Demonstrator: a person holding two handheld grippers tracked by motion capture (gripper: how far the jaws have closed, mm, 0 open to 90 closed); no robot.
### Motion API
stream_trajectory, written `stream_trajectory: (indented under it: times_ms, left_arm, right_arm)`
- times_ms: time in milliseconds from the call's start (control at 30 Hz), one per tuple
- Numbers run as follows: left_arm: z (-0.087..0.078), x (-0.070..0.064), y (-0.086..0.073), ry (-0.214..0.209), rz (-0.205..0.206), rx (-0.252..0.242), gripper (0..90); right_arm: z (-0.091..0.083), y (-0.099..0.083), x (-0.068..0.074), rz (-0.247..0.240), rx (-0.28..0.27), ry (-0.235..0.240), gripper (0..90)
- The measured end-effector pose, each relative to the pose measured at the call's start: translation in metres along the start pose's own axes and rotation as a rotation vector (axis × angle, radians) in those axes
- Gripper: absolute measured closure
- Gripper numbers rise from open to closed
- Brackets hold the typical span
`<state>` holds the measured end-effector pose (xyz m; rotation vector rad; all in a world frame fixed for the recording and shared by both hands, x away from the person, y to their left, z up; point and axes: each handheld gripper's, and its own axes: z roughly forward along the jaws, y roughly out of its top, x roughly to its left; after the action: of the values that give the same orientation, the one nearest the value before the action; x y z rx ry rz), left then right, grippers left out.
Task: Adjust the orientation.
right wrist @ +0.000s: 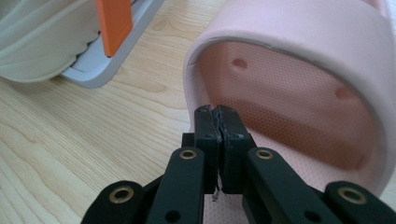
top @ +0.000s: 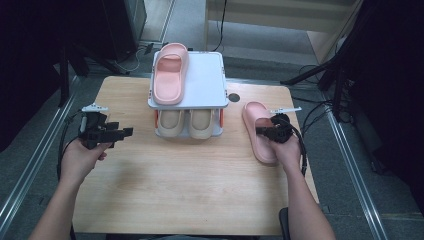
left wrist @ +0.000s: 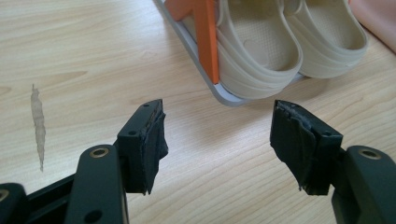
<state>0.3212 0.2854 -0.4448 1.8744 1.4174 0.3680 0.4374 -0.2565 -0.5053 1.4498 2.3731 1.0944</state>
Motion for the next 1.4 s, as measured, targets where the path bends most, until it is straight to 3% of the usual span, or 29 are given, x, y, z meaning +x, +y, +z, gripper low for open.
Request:
stream_trajectory:
  times_ms: [100,200,367,700,867,1167,1300,1400]
  left_arm:
    - [0.003,-0.001,-0.008,-0.007,0.006,0.012,35.5]
    - [0.006,-0.001,-0.011,-0.040,-0.002,0.006,35.6]
    - [0.014,0.000,-0.013,-0.045,0.004,0.033,36.3]
    - [0.033,-0.002,-0.009,-0.057,0.033,0.073,36.0]
    - [0.041,-0.004,-0.004,-0.070,0.040,0.063,36.0]
    - [0.054,-0.005,0.003,-0.091,0.046,0.087,36.0]
    - [0.056,-0.007,0.004,-0.092,0.049,0.094,36.0]
    - [0.057,-0.007,0.006,-0.098,0.050,0.089,36.0]
  right_arm:
    - [0.002,0.001,0.001,0.022,0.003,0.007,87.0]
    - [0.001,0.002,0.001,0.020,0.004,0.000,85.0]
    - [-0.008,0.004,0.003,0.019,-0.027,0.006,79.6]
    - [-0.034,-0.005,0.011,-0.019,-0.090,-0.009,66.4]
    - [-0.044,-0.014,0.011,-0.021,-0.102,-0.025,63.8]
    - [-0.054,-0.028,0.001,0.013,-0.115,-0.068,55.2]
    - [-0.055,-0.032,-0.007,0.046,-0.133,-0.094,45.3]
    - [-0.053,-0.034,-0.013,0.077,-0.134,-0.104,44.0]
